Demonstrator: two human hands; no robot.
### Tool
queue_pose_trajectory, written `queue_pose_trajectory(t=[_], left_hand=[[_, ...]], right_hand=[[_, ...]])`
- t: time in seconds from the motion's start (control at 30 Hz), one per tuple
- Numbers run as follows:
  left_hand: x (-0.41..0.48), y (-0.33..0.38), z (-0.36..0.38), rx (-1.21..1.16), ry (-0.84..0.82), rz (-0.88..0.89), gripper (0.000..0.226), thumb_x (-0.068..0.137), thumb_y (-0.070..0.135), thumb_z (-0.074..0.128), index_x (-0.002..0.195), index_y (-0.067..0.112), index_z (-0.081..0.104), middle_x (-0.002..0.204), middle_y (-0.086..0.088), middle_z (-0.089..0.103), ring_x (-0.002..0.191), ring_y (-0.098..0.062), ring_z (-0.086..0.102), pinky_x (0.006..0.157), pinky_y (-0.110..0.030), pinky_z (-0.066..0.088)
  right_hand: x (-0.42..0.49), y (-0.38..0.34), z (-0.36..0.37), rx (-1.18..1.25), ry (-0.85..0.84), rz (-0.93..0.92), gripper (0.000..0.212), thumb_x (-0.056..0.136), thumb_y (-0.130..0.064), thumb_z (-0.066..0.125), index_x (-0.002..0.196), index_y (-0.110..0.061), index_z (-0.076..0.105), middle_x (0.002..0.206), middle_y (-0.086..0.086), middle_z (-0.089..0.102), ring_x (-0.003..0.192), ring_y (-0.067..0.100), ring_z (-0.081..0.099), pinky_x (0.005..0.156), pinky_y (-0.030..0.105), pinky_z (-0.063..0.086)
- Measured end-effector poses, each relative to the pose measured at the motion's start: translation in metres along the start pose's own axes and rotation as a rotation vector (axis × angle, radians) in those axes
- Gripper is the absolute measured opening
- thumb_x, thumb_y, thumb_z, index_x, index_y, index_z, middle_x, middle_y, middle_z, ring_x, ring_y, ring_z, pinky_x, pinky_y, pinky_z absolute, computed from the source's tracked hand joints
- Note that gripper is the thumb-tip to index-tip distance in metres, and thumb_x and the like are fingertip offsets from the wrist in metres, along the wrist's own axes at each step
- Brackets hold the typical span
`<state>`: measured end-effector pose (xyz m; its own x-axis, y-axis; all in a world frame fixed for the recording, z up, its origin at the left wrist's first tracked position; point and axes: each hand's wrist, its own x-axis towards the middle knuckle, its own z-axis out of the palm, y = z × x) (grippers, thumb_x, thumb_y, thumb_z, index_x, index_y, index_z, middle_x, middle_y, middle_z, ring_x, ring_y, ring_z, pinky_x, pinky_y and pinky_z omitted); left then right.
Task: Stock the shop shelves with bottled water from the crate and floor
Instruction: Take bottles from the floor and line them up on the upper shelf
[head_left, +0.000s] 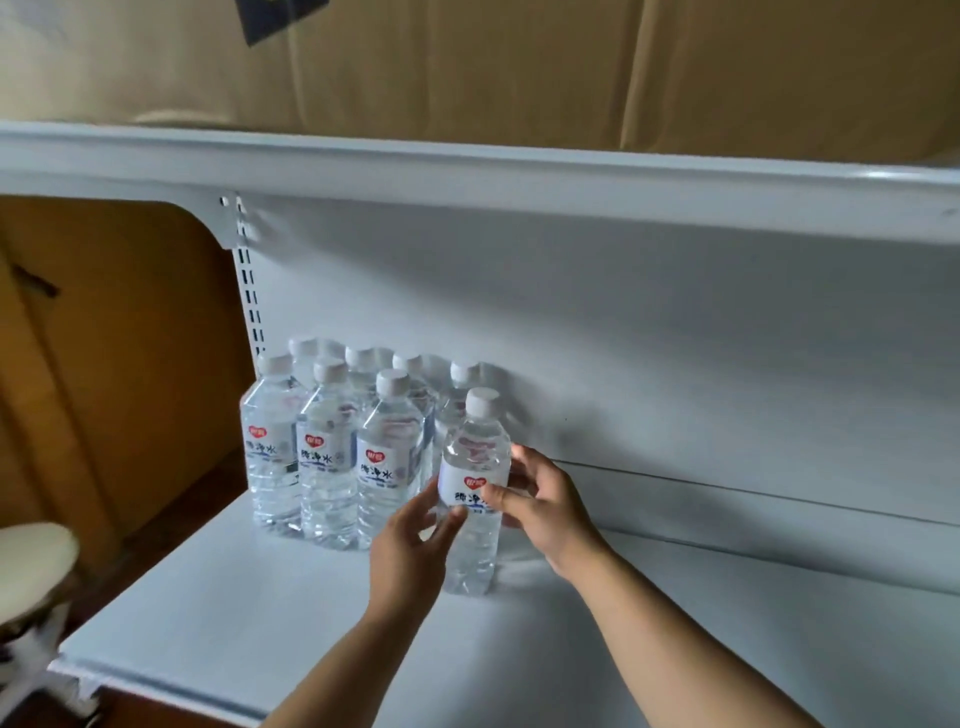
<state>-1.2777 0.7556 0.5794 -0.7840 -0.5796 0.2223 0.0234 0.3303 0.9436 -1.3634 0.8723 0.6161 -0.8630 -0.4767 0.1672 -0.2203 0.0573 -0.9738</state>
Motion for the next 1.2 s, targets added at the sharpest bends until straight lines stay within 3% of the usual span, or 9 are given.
queue_pose_trajectory(t=[0.1,0.23,0.43,0.57,0.77,0.9,0.97,1.1,1.2], left_hand=[[0.005,0.002,0.002,0.060,0.156,0.017,0.039,0.081,0.024,0.070,0.120,0.025,0.063,0.105,0.002,0.066,0.088,-0.010,0.065,0.075,-0.023,0.046],[0.010,0.005,0.004,0.088,0.274,0.027,0.034,0.081,0.015,0.070,0.114,0.017,0.066,0.105,-0.001,0.066,0.087,-0.014,0.065,0.066,-0.008,0.038],[0.011,0.007,0.005,0.220,0.370,0.039,0.031,0.082,0.019,0.069,0.113,0.019,0.067,0.093,-0.004,0.067,0.084,-0.021,0.065,0.071,-0.025,0.040],[0.009,0.010,0.002,0.311,0.360,-0.019,0.030,0.084,0.028,0.065,0.114,0.027,0.064,0.082,0.002,0.069,0.081,-0.021,0.064,0.064,-0.026,0.035],[-0.001,0.012,-0.006,0.197,0.333,0.057,0.020,0.082,0.021,0.069,0.103,0.020,0.069,0.081,0.001,0.072,0.076,-0.011,0.066,0.061,-0.021,0.040],[-0.020,0.014,0.000,0.051,0.219,0.161,0.015,0.080,0.013,0.071,0.094,0.017,0.069,0.082,0.004,0.071,0.075,0.011,0.061,0.063,-0.001,0.042],[-0.036,0.022,0.016,-0.016,0.107,0.182,0.015,0.080,0.012,0.071,0.093,0.019,0.068,0.084,0.008,0.069,0.071,0.019,0.058,0.065,0.000,0.042],[-0.087,0.053,0.073,-0.143,-0.193,0.219,0.022,0.082,0.013,0.068,0.096,0.028,0.060,0.088,0.012,0.066,0.076,0.011,0.061,0.073,-0.010,0.047],[-0.154,0.076,0.127,-0.229,-0.439,0.225,0.026,0.082,0.012,0.068,0.101,0.029,0.060,0.089,0.016,0.064,0.079,0.015,0.059,0.075,-0.010,0.048]], right_hand=[[0.011,0.006,0.011,-0.041,0.066,0.001,0.066,0.051,-0.046,0.077,0.110,-0.026,0.057,0.116,0.004,0.063,0.105,0.018,0.061,0.091,0.044,0.052],[0.021,0.014,0.022,-0.076,0.115,-0.046,0.061,0.067,-0.023,0.081,0.121,-0.013,0.056,0.118,0.010,0.059,0.101,0.016,0.062,0.091,0.042,0.052],[0.027,0.015,0.027,-0.116,0.147,-0.076,0.063,0.067,-0.022,0.082,0.123,-0.013,0.054,0.118,0.007,0.058,0.101,0.013,0.060,0.095,0.035,0.049],[0.026,0.016,0.029,-0.132,0.157,-0.075,0.061,0.071,-0.017,0.080,0.126,-0.013,0.052,0.121,0.005,0.058,0.103,0.013,0.059,0.096,0.031,0.047],[0.008,0.008,0.021,-0.085,0.189,-0.024,0.063,0.074,-0.020,0.077,0.130,-0.015,0.049,0.123,-0.004,0.055,0.108,0.011,0.055,0.097,0.030,0.045],[-0.022,0.006,-0.009,-0.052,0.283,-0.029,0.049,0.081,-0.016,0.069,0.126,-0.012,0.052,0.123,-0.001,0.055,0.107,0.013,0.056,0.098,0.041,0.047],[-0.047,0.005,-0.031,-0.030,0.351,-0.020,0.041,0.084,-0.014,0.066,0.123,-0.012,0.054,0.120,-0.002,0.056,0.106,0.014,0.057,0.097,0.044,0.047],[-0.126,0.005,-0.090,0.036,0.563,-0.006,0.026,0.086,-0.009,0.062,0.109,-0.018,0.057,0.111,0.000,0.059,0.097,0.012,0.058,0.083,0.034,0.051],[-0.218,0.008,-0.142,0.021,0.754,0.029,0.023,0.087,-0.006,0.060,0.107,-0.018,0.057,0.108,-0.001,0.059,0.091,0.004,0.057,0.079,0.027,0.049]])
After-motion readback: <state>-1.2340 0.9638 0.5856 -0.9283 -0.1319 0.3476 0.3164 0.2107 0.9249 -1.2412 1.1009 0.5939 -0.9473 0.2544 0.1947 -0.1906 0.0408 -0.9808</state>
